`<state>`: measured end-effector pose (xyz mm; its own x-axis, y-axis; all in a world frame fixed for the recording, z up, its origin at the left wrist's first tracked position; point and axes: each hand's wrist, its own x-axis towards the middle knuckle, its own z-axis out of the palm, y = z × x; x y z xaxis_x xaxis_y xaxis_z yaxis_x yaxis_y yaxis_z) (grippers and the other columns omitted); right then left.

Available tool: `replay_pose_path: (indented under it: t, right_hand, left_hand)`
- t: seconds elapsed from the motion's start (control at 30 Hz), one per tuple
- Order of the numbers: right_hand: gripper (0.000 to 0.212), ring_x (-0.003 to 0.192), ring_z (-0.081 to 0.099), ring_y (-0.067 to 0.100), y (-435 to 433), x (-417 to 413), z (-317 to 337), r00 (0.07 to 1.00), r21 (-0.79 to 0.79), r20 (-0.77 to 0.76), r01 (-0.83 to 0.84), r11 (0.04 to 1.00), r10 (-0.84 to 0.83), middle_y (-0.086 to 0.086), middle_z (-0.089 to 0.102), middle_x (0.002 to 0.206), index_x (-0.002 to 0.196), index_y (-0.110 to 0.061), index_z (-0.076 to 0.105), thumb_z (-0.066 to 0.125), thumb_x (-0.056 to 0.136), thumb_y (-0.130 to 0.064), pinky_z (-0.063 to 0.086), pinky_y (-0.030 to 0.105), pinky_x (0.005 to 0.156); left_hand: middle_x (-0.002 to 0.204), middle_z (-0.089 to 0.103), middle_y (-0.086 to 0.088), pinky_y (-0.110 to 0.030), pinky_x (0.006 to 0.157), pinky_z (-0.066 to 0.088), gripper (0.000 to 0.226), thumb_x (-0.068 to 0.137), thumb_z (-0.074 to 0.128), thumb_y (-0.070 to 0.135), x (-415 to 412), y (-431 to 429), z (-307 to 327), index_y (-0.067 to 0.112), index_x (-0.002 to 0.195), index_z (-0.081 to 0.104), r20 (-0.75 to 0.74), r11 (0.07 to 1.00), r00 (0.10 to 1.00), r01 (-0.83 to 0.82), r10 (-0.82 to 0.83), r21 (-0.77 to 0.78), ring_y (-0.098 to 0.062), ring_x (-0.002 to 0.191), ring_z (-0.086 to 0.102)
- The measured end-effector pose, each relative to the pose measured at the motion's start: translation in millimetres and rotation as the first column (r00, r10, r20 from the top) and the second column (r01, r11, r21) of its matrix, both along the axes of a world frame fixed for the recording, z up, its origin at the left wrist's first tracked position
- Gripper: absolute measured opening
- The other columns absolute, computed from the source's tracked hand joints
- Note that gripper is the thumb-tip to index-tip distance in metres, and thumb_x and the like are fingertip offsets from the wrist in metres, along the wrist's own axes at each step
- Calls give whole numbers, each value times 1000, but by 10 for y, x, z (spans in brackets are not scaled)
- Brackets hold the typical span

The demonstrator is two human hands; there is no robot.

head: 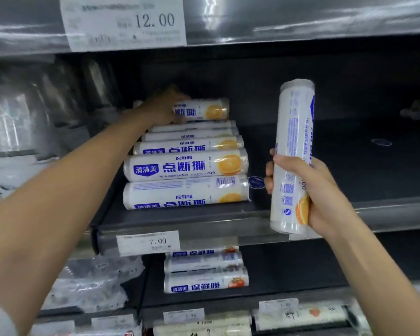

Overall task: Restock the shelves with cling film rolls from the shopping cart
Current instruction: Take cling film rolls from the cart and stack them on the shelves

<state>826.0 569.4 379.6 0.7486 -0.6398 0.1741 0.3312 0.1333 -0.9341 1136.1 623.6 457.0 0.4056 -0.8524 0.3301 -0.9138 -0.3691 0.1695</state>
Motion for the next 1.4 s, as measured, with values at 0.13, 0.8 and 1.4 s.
replay_pose_path:
  t: [0.13,0.8,1.4]
  right_hand:
    - [37,58,58,16,-17,53,20,1000,-15,2,4,1000,-4,6,60,73,103,-10,59,67,69,-23,50,24,54]
    - [28,56,57,15,-51,171,15,998,26,34,-44,999,43,4,60,70,100,-11,59,65,74,-20,50,24,52]
    - [54,69,65,18,-189,83,321,976,-206,-195,-137,969,96,8,69,85,121,-10,52,71,71,-19,55,29,60]
  left_hand:
    - [127,48,-15,-34,95,44,57,80,73,21,61,-65,-45,12,132,53,-19,999,999,34,-34,-2,-29,112,53]
    - [128,54,-13,-22,92,36,55,77,74,8,186,-124,-29,5,128,56,-130,987,983,112,-127,-116,-22,118,50]
    - [111,65,-11,-18,86,35,26,97,50,17,-988,1109,-412,4,116,62,166,715,975,10,147,-699,-22,102,58]
